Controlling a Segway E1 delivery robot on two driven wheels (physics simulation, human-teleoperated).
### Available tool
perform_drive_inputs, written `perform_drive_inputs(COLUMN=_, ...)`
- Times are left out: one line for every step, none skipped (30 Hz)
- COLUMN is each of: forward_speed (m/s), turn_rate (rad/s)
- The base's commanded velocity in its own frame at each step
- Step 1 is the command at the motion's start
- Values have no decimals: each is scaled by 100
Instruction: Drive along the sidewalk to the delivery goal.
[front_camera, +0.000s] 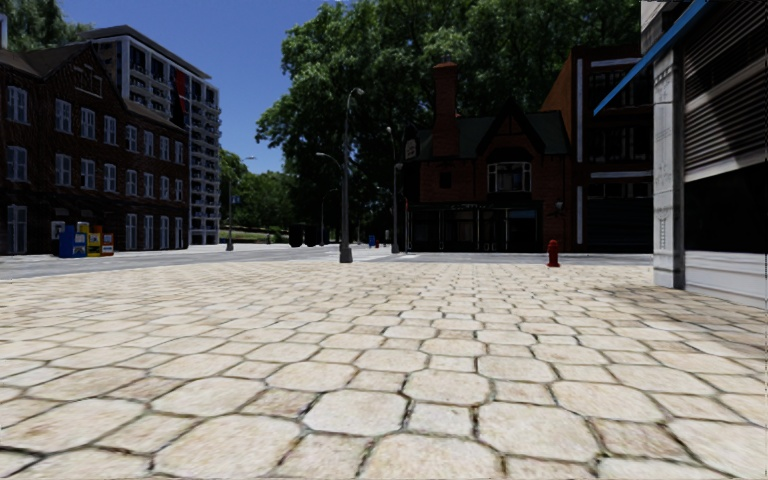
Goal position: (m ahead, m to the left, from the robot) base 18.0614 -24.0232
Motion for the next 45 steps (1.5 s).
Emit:
perform_drive_inputs(forward_speed=200, turn_rate=69)
perform_drive_inputs(forward_speed=200, turn_rate=69)
perform_drive_inputs(forward_speed=200, turn_rate=64)
perform_drive_inputs(forward_speed=200, turn_rate=56)
perform_drive_inputs(forward_speed=200, turn_rate=53)
perform_drive_inputs(forward_speed=200, turn_rate=52)
perform_drive_inputs(forward_speed=200, turn_rate=52)
perform_drive_inputs(forward_speed=200, turn_rate=48)
perform_drive_inputs(forward_speed=200, turn_rate=44)
perform_drive_inputs(forward_speed=200, turn_rate=42)
perform_drive_inputs(forward_speed=200, turn_rate=42)
perform_drive_inputs(forward_speed=200, turn_rate=42)
perform_drive_inputs(forward_speed=200, turn_rate=41)
perform_drive_inputs(forward_speed=200, turn_rate=41)
perform_drive_inputs(forward_speed=200, turn_rate=41)
perform_drive_inputs(forward_speed=200, turn_rate=34)
perform_drive_inputs(forward_speed=200, turn_rate=27)
perform_drive_inputs(forward_speed=200, turn_rate=27)
perform_drive_inputs(forward_speed=200, turn_rate=25)
perform_drive_inputs(forward_speed=200, turn_rate=25)
perform_drive_inputs(forward_speed=200, turn_rate=24)
perform_drive_inputs(forward_speed=200, turn_rate=24)
perform_drive_inputs(forward_speed=200, turn_rate=24)
perform_drive_inputs(forward_speed=200, turn_rate=15)
perform_drive_inputs(forward_speed=200, turn_rate=7)
perform_drive_inputs(forward_speed=200, turn_rate=4)
perform_drive_inputs(forward_speed=200, turn_rate=4)
perform_drive_inputs(forward_speed=200, turn_rate=3)
perform_drive_inputs(forward_speed=200, turn_rate=2)
perform_drive_inputs(forward_speed=200, turn_rate=2)
perform_drive_inputs(forward_speed=200, turn_rate=2)
perform_drive_inputs(forward_speed=200, turn_rate=2)
perform_drive_inputs(forward_speed=200, turn_rate=2)
perform_drive_inputs(forward_speed=200, turn_rate=2)
perform_drive_inputs(forward_speed=200, turn_rate=2)
perform_drive_inputs(forward_speed=200, turn_rate=2)
perform_drive_inputs(forward_speed=200, turn_rate=2)
perform_drive_inputs(forward_speed=200, turn_rate=2)
perform_drive_inputs(forward_speed=200, turn_rate=2)
perform_drive_inputs(forward_speed=200, turn_rate=2)
perform_drive_inputs(forward_speed=200, turn_rate=2)
perform_drive_inputs(forward_speed=200, turn_rate=2)
perform_drive_inputs(forward_speed=200, turn_rate=2)
perform_drive_inputs(forward_speed=200, turn_rate=2)
perform_drive_inputs(forward_speed=200, turn_rate=2)
